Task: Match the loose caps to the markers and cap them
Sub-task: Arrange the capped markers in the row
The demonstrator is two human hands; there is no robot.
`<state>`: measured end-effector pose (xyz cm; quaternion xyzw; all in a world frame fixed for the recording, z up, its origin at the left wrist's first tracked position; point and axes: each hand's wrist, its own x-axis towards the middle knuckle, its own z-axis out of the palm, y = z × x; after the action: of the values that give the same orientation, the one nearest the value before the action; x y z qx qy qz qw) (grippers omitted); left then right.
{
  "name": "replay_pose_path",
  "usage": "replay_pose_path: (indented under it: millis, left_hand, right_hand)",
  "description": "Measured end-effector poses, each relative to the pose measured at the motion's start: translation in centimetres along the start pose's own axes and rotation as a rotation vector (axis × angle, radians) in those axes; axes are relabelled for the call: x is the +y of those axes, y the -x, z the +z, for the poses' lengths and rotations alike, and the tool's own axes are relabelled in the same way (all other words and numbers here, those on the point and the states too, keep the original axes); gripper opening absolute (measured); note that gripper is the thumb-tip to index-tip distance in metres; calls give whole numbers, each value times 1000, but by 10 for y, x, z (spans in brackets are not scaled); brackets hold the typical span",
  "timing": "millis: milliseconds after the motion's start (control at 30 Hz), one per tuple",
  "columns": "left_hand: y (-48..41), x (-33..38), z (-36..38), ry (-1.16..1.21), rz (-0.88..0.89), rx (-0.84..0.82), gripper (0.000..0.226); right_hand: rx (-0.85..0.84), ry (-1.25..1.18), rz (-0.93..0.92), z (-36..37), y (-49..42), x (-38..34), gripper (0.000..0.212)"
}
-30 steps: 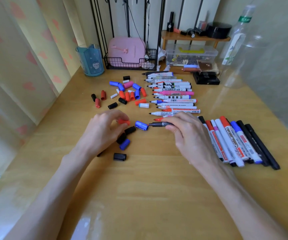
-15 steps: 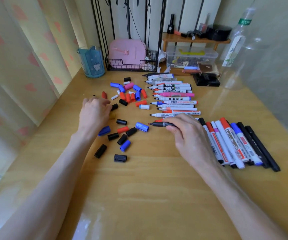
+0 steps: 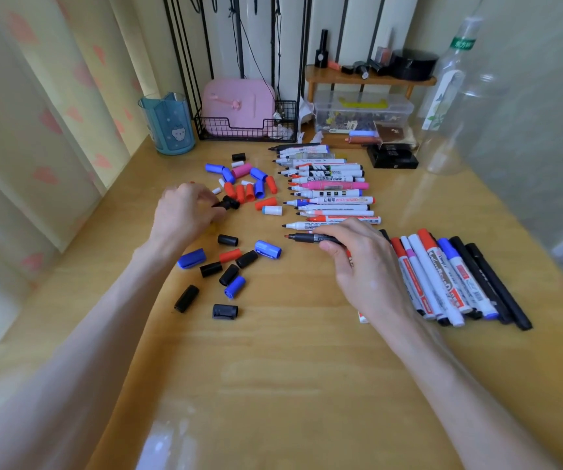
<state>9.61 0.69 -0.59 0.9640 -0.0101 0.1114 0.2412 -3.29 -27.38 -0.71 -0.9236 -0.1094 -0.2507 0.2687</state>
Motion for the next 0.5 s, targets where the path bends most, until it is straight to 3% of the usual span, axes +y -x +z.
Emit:
replay_pose_path:
  millis: [67, 200, 500]
  left_hand:
    - [23, 9, -2, 157, 133, 34, 17]
    - [68, 25, -7, 473, 327, -77, 14]
    - [96, 26, -6, 539, 358, -121, 21]
  right_hand:
    - [5, -2, -2, 0, 0, 1, 22]
    - [21, -33, -17, 0, 0, 1, 23]
    - [11, -72, -129, 1, 2, -6, 25]
